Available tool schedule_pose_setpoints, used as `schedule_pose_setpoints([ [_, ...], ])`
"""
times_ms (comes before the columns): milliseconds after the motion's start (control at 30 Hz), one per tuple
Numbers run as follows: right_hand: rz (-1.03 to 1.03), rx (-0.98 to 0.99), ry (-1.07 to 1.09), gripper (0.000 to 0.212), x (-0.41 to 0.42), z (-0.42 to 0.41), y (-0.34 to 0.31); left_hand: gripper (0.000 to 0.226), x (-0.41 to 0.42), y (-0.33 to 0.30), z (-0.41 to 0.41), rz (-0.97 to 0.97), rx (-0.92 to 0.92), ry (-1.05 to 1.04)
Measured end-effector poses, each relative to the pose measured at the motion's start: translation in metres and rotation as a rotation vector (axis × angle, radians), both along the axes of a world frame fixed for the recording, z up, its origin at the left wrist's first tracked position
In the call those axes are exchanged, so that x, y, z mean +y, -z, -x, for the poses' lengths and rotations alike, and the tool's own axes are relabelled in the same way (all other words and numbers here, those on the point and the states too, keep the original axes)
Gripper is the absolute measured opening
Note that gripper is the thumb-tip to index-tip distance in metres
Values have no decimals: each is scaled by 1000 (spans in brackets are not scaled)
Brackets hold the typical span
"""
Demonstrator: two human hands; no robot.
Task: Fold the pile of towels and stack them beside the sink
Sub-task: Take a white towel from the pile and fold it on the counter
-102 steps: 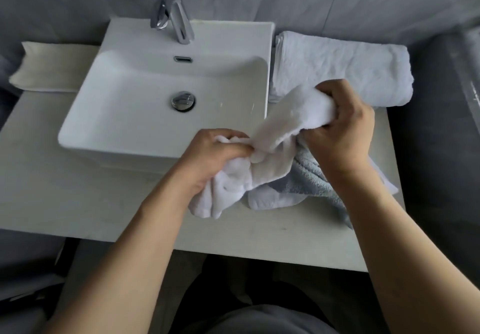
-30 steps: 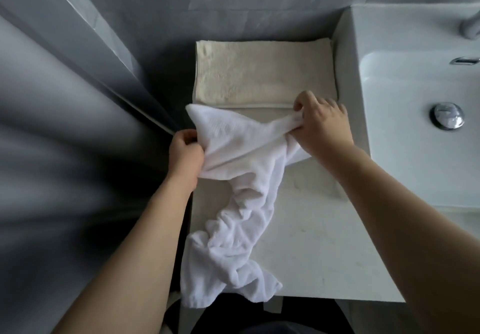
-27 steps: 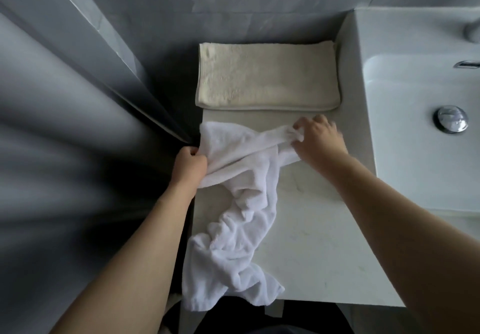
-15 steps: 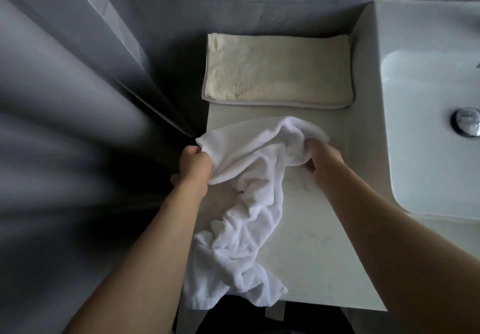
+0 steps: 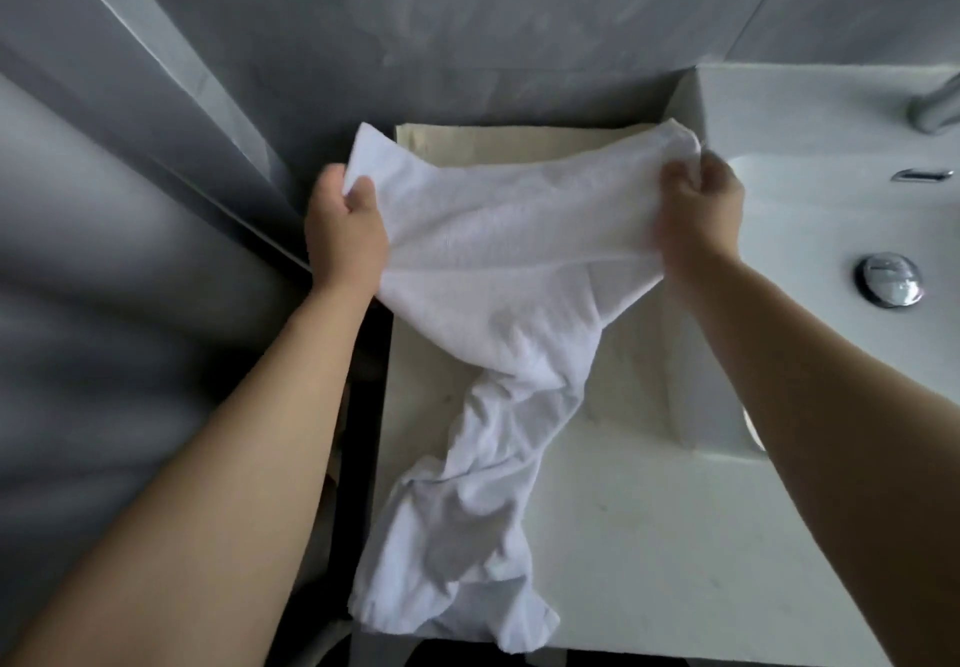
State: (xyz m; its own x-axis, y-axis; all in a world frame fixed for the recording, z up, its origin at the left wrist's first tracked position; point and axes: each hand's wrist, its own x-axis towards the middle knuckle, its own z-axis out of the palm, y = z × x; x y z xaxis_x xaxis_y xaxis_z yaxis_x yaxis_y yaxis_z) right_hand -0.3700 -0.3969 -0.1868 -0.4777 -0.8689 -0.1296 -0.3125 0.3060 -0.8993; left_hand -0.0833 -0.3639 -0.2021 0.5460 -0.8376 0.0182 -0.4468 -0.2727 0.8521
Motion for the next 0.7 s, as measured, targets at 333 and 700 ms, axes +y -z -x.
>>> schedule_pose_setpoints([
  [333,-232,500,-134,45,-87,2,64,36,-109,88,11,-223,-428,108],
  [700,54,889,-730,56,-76,-49,100,34,-116,115,21,-192,-632,32],
])
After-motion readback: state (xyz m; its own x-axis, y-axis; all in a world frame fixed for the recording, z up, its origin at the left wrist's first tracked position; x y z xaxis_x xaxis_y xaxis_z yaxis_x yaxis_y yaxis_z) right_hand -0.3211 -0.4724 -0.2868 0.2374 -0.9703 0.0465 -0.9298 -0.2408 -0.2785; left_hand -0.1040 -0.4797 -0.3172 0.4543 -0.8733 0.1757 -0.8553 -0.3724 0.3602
